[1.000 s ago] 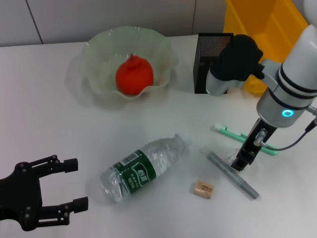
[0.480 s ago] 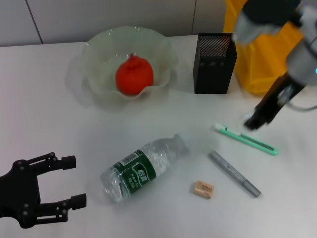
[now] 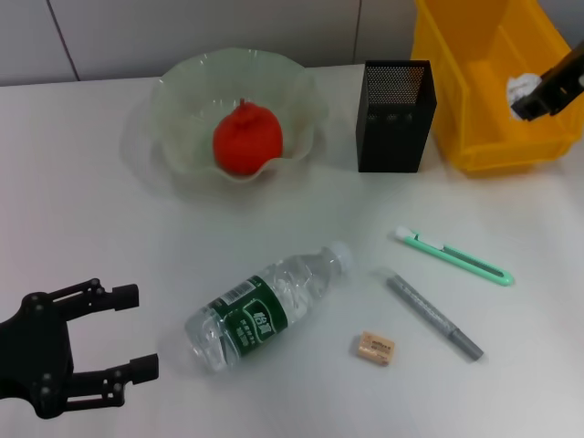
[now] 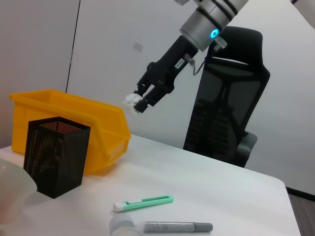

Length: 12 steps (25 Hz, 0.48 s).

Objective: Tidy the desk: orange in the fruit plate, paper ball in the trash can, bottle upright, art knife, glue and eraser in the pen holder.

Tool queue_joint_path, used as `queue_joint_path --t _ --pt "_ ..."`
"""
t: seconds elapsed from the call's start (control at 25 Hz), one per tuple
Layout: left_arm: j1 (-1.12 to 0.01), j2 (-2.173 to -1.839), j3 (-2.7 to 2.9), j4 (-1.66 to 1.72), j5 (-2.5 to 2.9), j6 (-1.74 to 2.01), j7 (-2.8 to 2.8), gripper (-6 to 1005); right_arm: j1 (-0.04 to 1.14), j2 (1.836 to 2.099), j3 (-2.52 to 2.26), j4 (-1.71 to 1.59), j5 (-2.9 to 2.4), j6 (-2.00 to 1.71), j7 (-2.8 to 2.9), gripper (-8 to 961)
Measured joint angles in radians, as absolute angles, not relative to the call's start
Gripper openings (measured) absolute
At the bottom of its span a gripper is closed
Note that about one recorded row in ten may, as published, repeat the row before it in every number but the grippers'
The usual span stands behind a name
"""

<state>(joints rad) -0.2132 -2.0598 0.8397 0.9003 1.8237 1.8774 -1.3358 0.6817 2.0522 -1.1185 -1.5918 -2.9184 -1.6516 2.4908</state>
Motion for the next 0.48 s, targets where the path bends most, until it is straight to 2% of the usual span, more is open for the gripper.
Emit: queue_joint_path --t 0.48 --pt "-0.213 -2.061 0.836 0.9 1.823 1.877 -1.339 856 0.651 2.05 -1.069 -1.353 -2.919 -1.275 2.417 434"
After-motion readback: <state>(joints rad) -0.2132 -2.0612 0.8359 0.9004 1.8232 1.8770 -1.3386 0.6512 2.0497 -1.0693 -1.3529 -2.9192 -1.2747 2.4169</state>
